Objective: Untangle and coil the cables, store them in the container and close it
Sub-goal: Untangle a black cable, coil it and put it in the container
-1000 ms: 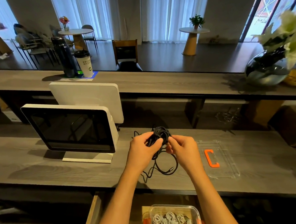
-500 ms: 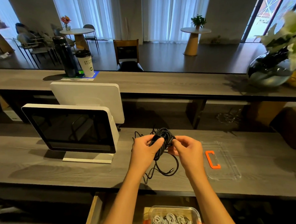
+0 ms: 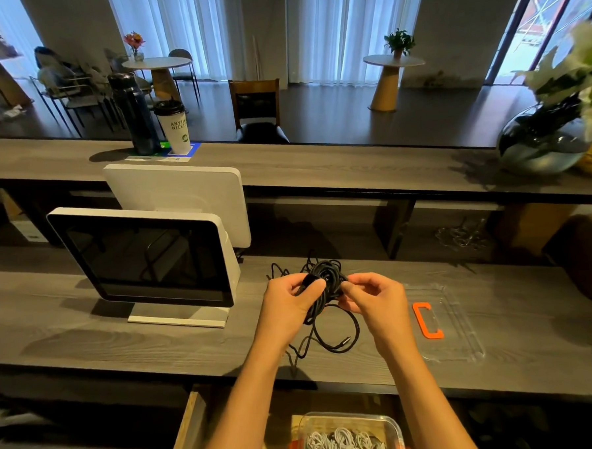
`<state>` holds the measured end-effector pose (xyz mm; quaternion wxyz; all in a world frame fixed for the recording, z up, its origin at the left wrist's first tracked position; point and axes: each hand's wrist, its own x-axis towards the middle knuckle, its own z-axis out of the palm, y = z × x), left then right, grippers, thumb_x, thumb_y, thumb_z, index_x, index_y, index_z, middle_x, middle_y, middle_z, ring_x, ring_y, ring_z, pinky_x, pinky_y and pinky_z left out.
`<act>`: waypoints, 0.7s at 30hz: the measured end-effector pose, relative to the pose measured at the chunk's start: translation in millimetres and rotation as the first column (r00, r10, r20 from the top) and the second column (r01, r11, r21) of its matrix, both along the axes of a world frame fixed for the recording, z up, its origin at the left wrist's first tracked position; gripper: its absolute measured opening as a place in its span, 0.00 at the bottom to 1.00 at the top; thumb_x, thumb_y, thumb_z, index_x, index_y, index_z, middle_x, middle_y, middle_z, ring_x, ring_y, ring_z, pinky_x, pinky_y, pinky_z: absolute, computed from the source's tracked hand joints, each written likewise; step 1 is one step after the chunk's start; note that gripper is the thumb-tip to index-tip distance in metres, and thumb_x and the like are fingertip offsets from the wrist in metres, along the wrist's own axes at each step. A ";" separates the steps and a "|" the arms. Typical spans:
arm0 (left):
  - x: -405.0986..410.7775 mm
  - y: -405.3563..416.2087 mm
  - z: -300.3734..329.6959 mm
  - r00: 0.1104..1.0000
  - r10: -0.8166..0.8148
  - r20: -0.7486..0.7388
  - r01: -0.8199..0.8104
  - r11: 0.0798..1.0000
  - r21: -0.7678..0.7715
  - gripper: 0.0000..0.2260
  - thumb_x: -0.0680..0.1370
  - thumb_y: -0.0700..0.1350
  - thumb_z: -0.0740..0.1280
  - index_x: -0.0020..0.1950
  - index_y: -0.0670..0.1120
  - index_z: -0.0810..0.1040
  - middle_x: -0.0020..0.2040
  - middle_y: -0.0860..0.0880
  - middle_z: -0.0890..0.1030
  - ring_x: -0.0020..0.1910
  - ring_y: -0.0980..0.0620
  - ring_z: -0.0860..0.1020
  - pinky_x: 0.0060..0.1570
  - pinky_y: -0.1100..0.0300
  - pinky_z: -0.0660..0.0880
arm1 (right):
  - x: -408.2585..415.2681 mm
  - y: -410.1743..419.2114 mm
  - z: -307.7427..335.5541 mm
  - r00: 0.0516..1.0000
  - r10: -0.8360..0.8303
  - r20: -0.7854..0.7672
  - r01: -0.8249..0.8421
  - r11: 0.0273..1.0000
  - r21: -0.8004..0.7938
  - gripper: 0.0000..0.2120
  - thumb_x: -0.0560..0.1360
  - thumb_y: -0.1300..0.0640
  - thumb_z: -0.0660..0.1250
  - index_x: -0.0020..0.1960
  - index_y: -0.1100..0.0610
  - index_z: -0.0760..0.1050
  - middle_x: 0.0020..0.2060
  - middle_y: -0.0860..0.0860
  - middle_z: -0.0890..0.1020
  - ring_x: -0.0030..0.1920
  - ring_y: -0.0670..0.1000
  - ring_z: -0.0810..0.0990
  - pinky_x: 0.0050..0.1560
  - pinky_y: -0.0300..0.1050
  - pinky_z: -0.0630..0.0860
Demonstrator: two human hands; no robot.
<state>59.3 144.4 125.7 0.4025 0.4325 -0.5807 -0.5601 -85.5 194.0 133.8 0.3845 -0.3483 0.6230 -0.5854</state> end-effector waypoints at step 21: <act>-9.6 8.6 -7.4 0.965 0.102 -0.242 -0.056 0.980 0.192 0.06 0.79 0.44 0.69 0.50 0.48 0.86 0.49 0.44 0.86 0.53 0.45 0.84 0.58 0.45 0.80 | 6.6 0.6 -1.5 0.735 -0.038 0.677 0.001 0.999 0.055 0.11 0.77 0.64 0.68 0.59 0.61 0.79 0.47 0.57 0.86 0.45 0.51 0.86 0.40 0.39 0.82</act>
